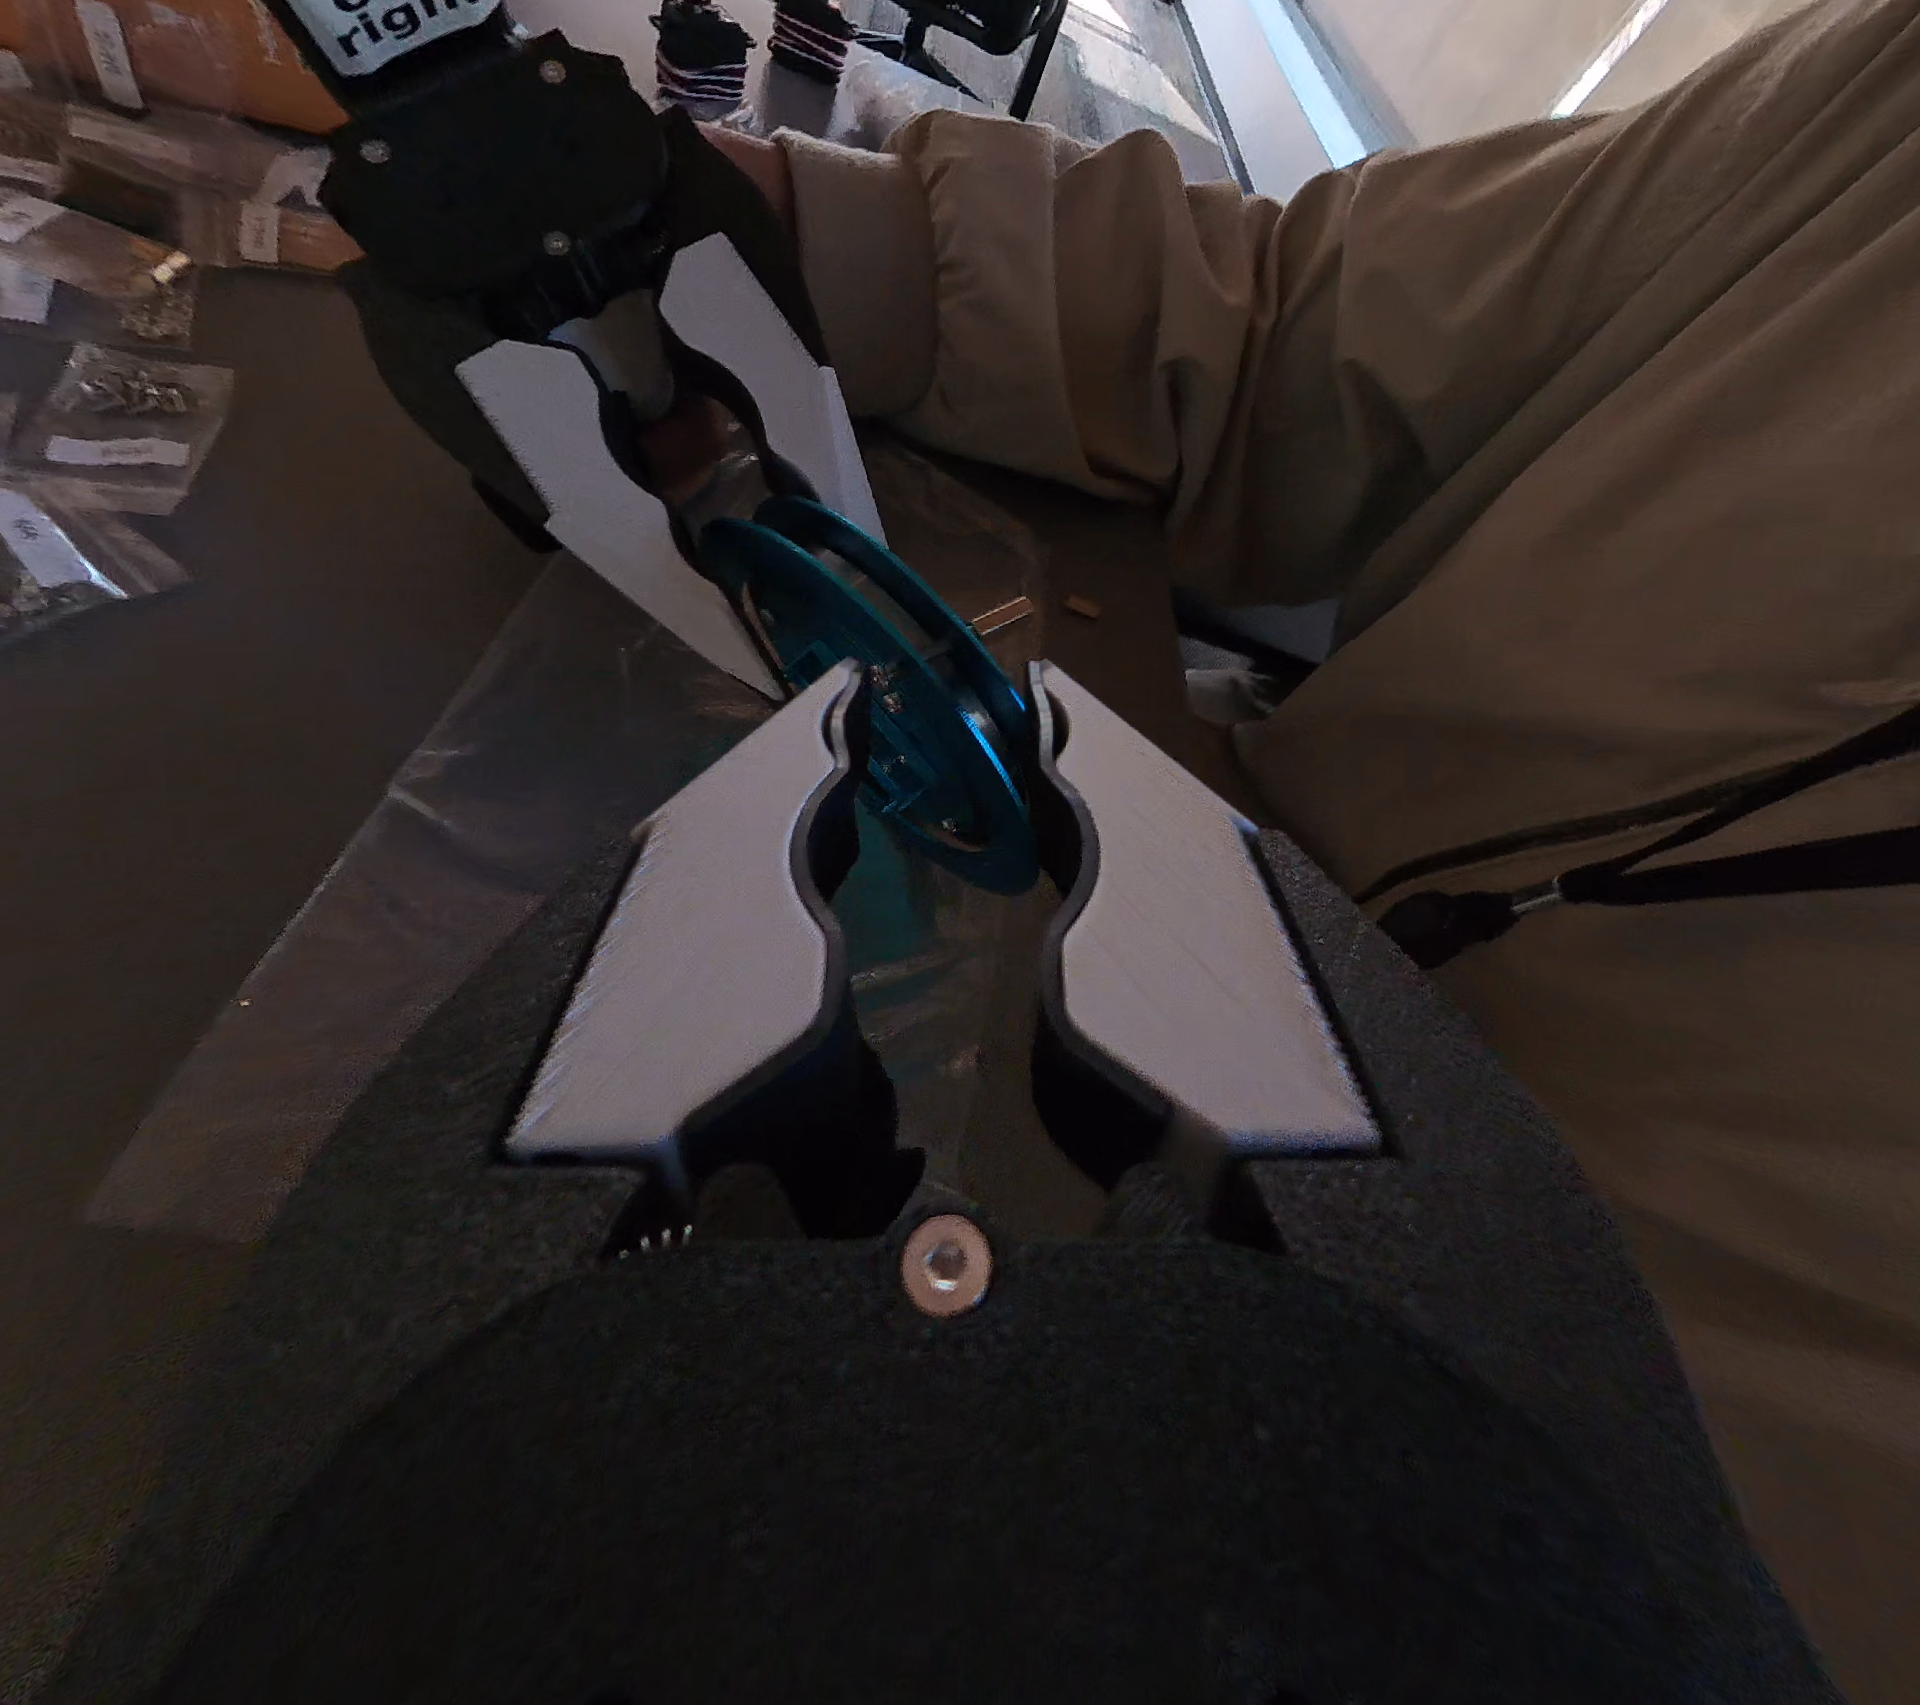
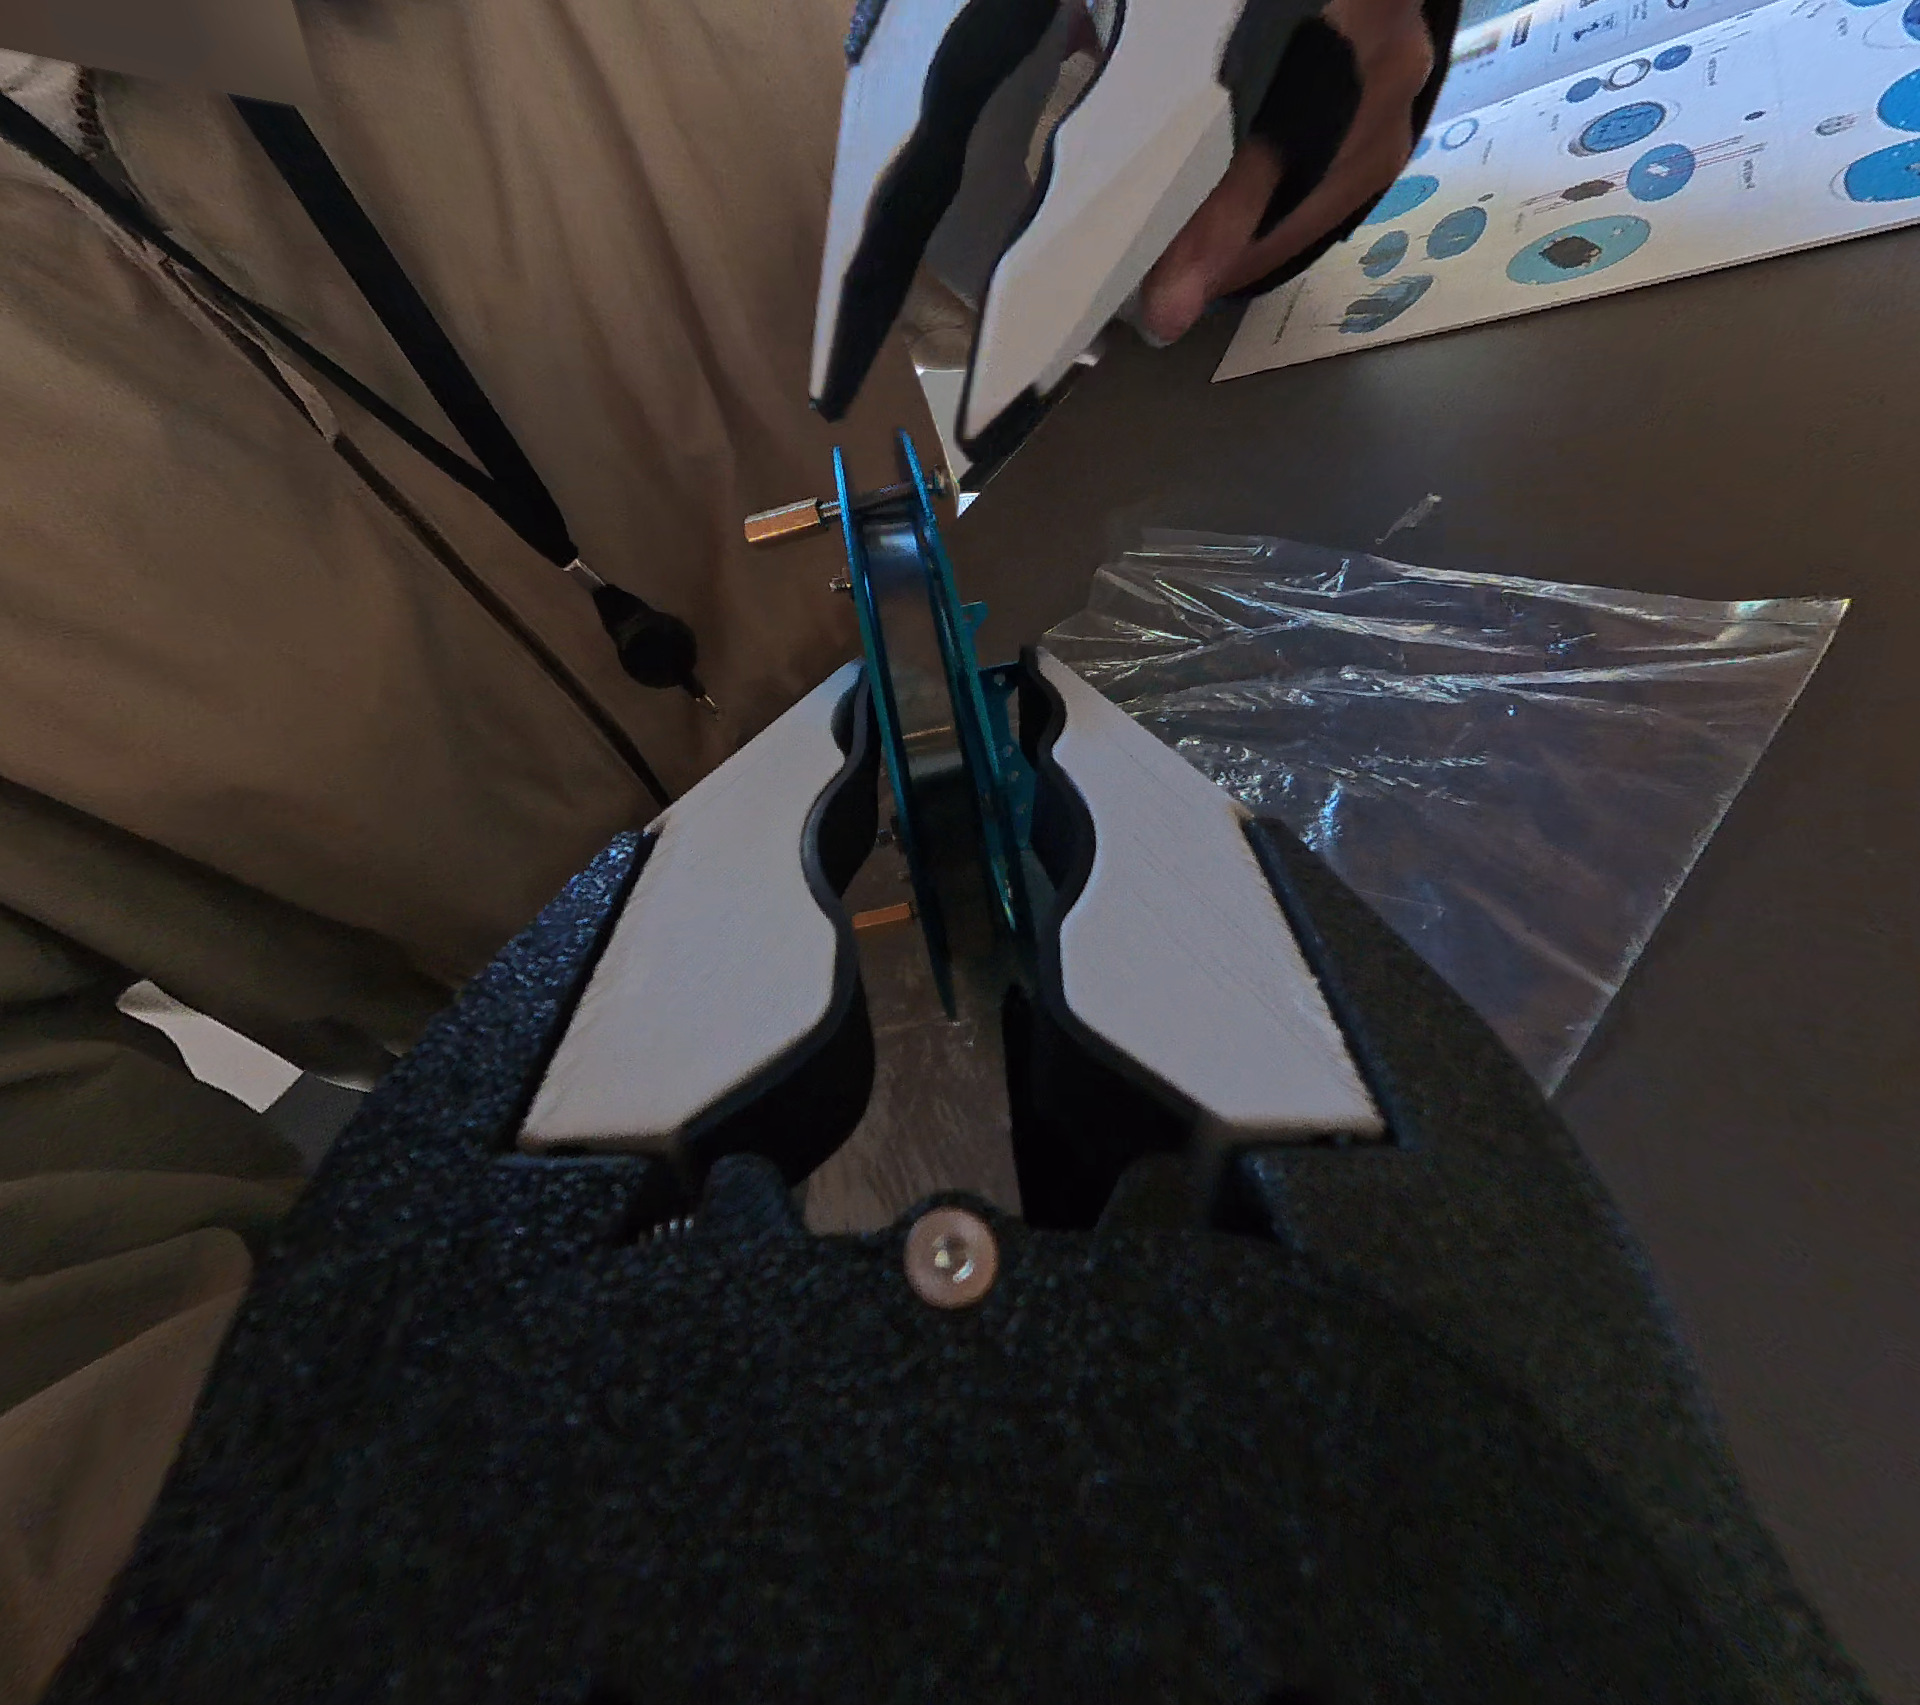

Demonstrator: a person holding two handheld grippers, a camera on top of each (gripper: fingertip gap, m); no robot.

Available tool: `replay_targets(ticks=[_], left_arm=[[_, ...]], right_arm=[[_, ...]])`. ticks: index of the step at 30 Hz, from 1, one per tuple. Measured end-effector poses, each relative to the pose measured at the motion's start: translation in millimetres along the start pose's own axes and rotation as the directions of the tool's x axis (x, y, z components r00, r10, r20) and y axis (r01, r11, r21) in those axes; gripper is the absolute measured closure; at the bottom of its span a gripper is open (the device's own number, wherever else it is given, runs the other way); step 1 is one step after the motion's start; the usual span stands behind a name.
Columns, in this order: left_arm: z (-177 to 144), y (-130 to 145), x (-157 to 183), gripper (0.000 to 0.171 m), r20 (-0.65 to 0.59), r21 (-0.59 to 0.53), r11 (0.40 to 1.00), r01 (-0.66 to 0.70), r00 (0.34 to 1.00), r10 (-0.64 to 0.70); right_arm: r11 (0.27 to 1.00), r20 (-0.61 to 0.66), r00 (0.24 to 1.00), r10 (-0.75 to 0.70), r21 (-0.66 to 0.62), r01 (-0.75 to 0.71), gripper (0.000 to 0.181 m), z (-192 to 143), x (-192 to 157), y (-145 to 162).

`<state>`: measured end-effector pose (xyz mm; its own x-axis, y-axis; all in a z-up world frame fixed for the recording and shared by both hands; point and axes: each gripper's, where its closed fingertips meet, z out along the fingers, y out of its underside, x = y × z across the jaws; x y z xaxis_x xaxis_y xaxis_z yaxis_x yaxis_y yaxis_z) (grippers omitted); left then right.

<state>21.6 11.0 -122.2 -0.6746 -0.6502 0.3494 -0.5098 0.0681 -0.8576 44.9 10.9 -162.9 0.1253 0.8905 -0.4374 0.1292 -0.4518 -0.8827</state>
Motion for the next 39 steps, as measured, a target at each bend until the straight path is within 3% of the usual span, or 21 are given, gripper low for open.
replay_targets(ticks=[8,19,26,34,39], left_arm=[[-3.0,-5.3,-12.6,0.153,0.054,0.03,0.991,0.132,0.99,-0.133],[5.8,3.0,-14.5,0.148,0.105,-0.09,0.983,0.163,0.983,-0.154],[11.3,5.2,-11.0,0.154,0.143,-0.153,0.965,0.214,0.971,-0.193],[18.9,3.5,-10.2,0.163,0.098,-0.113,0.941,0.32,0.946,-0.31],[13.9,6.3,-17.8,0.166,0.177,-0.095,0.945,0.313,0.939,-0.294]], right_arm=[[1.0,-0.003,1.0,-0.003,0.0,0.003,0.156,0.4,0.1,-0.1],[1.0,-0.001,1.0,-0.005,-0.004,0.005,0.156,1.3,0.0,-0.2],[1.0,-0.004,1.0,-0.016,-0.011,0.016,0.156,1.7,-1.2,0.1],[0.999,0.004,1.0,-0.026,-0.041,0.026,0.156,9.2,-3.2,1.8],[0.999,-0.018,1.0,-0.004,-0.033,0.004,0.156,7.1,1.2,1.9]])
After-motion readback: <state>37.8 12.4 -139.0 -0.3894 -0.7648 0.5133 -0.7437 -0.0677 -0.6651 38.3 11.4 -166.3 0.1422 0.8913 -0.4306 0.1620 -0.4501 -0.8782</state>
